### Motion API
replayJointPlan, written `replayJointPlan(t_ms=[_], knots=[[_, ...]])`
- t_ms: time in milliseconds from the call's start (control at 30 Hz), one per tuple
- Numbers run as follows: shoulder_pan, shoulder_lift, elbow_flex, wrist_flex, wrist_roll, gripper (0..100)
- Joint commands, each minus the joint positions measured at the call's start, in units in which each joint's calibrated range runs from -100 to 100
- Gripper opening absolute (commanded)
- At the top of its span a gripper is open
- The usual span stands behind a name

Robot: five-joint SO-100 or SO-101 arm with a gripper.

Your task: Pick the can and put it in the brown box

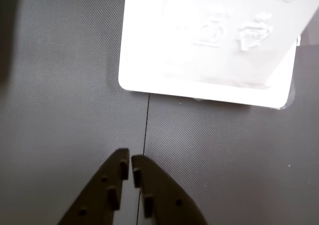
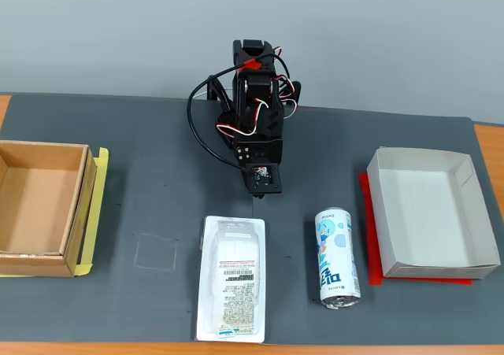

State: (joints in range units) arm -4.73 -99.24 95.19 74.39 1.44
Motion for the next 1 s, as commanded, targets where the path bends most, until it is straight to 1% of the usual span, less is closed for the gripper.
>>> replayJointPlan(t_ms=[0, 500, 700, 967], knots=[[-0.1, -0.3, -3.0, -0.5, 0.1, 1], [0.3, -0.3, -3.2, -0.3, -0.2, 1], [0.3, 3.9, -5.1, -0.6, 0.1, 1], [0.3, 15.8, -15.4, -10.7, 0.1, 1]])
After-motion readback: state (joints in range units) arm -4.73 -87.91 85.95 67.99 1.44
